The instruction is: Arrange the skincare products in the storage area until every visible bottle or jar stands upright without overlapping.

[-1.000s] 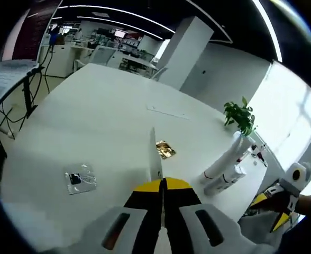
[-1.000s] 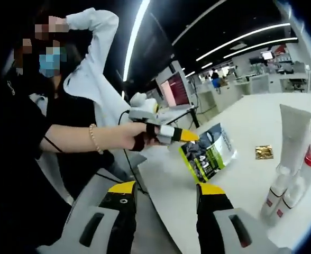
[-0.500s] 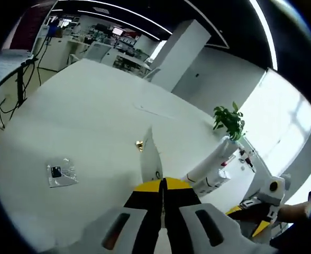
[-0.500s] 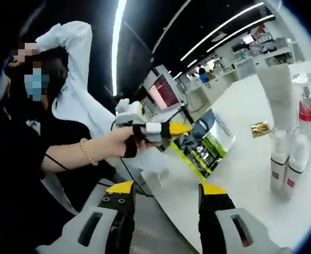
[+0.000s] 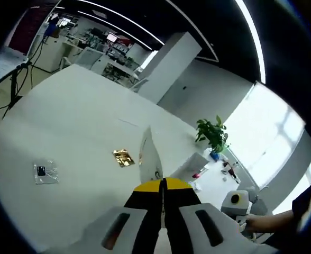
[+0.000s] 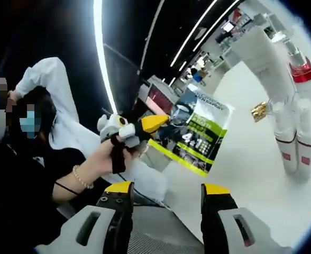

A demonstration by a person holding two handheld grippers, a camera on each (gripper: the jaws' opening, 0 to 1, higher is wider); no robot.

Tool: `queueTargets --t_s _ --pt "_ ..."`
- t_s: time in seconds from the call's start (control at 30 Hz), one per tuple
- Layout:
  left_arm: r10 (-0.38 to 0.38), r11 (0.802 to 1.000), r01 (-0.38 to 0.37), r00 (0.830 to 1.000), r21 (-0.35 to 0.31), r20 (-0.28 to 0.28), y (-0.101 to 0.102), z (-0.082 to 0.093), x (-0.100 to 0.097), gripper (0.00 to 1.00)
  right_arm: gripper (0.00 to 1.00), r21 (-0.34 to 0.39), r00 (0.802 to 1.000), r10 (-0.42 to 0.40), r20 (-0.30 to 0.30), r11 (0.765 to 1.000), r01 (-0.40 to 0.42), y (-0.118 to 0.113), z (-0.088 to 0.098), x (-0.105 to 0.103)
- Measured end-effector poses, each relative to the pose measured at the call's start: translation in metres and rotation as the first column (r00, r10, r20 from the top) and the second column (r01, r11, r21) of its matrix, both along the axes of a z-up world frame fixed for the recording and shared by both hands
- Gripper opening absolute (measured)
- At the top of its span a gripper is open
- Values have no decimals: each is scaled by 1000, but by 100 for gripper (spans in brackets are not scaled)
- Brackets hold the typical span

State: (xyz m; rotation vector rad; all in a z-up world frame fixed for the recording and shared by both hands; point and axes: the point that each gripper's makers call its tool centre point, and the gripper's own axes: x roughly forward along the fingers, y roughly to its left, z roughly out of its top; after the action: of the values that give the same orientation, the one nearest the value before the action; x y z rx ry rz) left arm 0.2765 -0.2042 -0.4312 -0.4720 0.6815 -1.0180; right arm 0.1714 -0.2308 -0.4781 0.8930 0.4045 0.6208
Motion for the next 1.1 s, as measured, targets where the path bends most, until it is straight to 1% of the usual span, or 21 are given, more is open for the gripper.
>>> queueTargets --t_s 0.03,0.07,0.1,0.13,0.23,0.3,0.33,0.4,0.43,0.47,0.5,0.57,0.63,0.77,0.83,0.87,0.97,1.0,1.03,1.07,1.1 --pt "0 1000 0 1000 -15 0 1 4 -3 1 52 52 1000 -20 -15 998 21 -4 1 4" --pt "-6 999 5 1000 -43 -2 3 11 -4 1 52 101 999 -40 -13 994 41 -7 5 7" --pt "-6 998 6 1000 -60 2 4 16 -6 1 53 170 998 -55 -24 984 58 -9 10 11" --pt "-20 995 20 1000 -99 -2 3 26 -12 1 54 205 997 -65 -29 976 69 -11 13 13" --pt "-41 981 38 999 -191 -7 5 48 -22 1 58 242 998 -62 -23 968 66 -11 15 15" --pt "-68 969 64 998 -237 -9 7 59 -25 1 60 293 999 -37 -15 955 40 -6 23 14" --pt "-76 966 72 997 -247 -10 6 63 -28 1 63 338 999 -27 -17 941 31 -4 28 15" --pt "-100 949 92 995 -303 -11 6 77 -33 1 66 412 1000 -20 -1 911 19 -1 40 17" --pt "-107 942 102 994 -320 0 6 83 -34 1 66 438 1000 -27 10 899 20 0 46 19" --pt "-114 940 106 993 -323 -5 6 85 -36 1 65 445 999 -36 18 895 24 -1 48 21" --pt "-117 938 109 993 -328 -4 7 87 -36 1 63 467 999 -45 25 884 29 -1 53 24" --pt "-126 935 120 992 -335 4 7 90 -37 1 58 491 998 -59 34 870 35 -3 60 29" --pt "-131 932 123 991 -341 -2 7 91 -39 1 47 511 997 -68 45 859 36 -5 67 33" --pt "-135 938 128 991 -321 1 4 87 -47 1 23 512 995 -70 72 858 23 -3 79 34" --pt "-128 935 117 992 -334 -12 6 87 -44 1 20 507 994 -82 73 862 34 -4 80 35" --pt "-131 935 120 991 -334 -10 6 87 -45 1 19 514 994 -80 70 857 33 -4 80 35" --pt "-113 943 105 994 -316 -7 8 83 -45 2 13 519 993 -97 63 854 50 -7 79 32" --pt "-112 944 104 994 -313 -7 8 83 -44 2 10 524 991 -110 78 850 53 -10 81 30" --pt "-113 945 105 994 -311 -7 8 82 -45 2 6 526 991 -109 73 849 54 -11 81 29" --pt "-98 953 93 995 -287 -5 10 77 -43 2 0 515 990 -130 50 853 86 -15 77 32" --pt "-103 957 96 995 -275 -10 11 74 -44 2 0 515 990 -129 57 853 82 -15 79 30"
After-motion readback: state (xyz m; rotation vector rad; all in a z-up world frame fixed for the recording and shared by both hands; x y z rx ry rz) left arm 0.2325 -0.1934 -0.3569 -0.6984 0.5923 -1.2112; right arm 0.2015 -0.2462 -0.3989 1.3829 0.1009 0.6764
